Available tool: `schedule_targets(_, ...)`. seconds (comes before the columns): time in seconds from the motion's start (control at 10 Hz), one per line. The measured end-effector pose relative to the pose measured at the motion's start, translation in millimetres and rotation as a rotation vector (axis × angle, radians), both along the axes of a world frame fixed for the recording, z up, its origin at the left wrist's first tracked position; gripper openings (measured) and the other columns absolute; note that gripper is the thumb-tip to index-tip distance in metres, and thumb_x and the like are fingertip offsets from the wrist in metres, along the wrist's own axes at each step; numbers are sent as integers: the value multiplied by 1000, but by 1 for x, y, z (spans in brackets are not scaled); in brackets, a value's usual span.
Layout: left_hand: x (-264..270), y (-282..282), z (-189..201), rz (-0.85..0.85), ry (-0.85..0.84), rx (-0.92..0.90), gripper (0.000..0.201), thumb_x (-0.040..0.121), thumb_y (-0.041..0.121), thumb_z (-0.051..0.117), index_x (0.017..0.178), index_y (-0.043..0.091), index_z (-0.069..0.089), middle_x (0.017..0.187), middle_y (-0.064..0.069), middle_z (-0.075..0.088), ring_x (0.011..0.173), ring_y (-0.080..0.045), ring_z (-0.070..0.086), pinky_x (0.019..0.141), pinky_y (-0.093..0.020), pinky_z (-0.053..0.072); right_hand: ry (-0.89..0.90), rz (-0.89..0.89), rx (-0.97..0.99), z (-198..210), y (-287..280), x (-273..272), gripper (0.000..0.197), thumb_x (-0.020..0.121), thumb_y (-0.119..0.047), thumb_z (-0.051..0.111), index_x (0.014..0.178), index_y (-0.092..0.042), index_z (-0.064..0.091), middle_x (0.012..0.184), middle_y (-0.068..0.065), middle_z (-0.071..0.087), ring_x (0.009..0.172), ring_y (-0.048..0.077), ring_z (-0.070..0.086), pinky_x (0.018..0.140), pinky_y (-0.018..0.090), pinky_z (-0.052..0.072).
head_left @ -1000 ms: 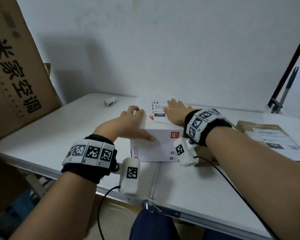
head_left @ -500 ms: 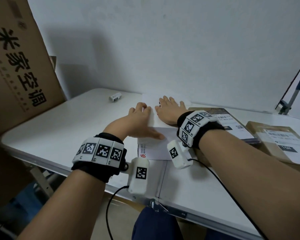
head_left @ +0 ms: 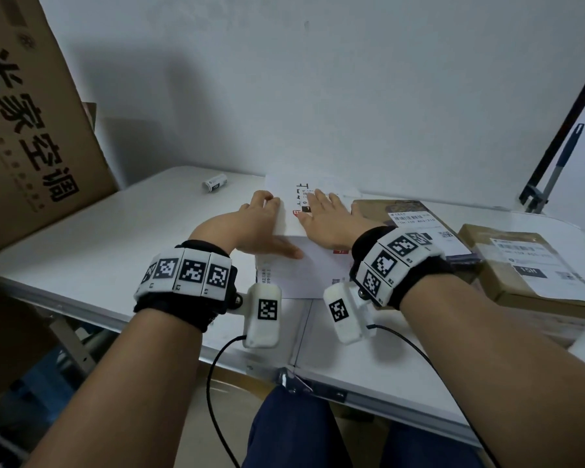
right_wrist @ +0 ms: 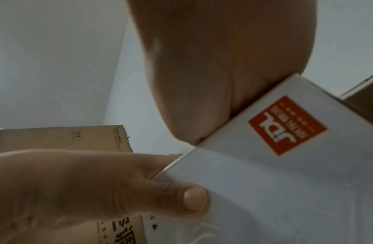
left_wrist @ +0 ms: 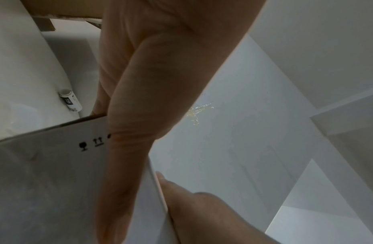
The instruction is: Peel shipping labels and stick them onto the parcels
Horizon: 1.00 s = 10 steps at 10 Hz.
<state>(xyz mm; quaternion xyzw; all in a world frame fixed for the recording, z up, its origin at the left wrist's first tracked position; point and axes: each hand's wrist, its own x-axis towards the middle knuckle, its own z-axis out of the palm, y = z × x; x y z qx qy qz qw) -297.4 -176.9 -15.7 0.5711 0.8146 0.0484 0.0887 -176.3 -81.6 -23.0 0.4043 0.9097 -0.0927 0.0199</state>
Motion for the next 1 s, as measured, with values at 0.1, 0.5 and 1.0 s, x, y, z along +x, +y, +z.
schedule_targets(0.1, 0, 0, 0, 2, -20, 1, 118, 68, 67, 69, 152, 14, 5, 157, 4, 0, 140, -26, 27, 111, -42, 31, 1, -8, -5, 2, -3, 6, 61, 102, -44, 11, 154, -16, -4, 162, -1, -11, 150, 20, -11, 119, 52, -5)
schedule_targets(0.5, 0, -3, 2, 11, -57, 19, 118, 67, 65, 71, 152, 16, 6, 157, 7, 3, 140, -23, 28, 111, -41, 29, 81, -115, -87, 2, 0, 28, 61, 102, -38, 17, 154, -15, -2, 163, 1, -9, 150, 20, -11, 120, 51, -4)
schedule_targets(1.0, 5, 0, 21, -39, -51, -39, 123, 50, 81, 63, 145, 52, -8, 159, 5, -18, 146, -31, 17, 114, -52, 25, 434, -155, -104, 30, 32, 82, 69, 97, -55, 32, 152, -13, 24, 159, 6, 23, 147, 22, 20, 117, 39, 18)
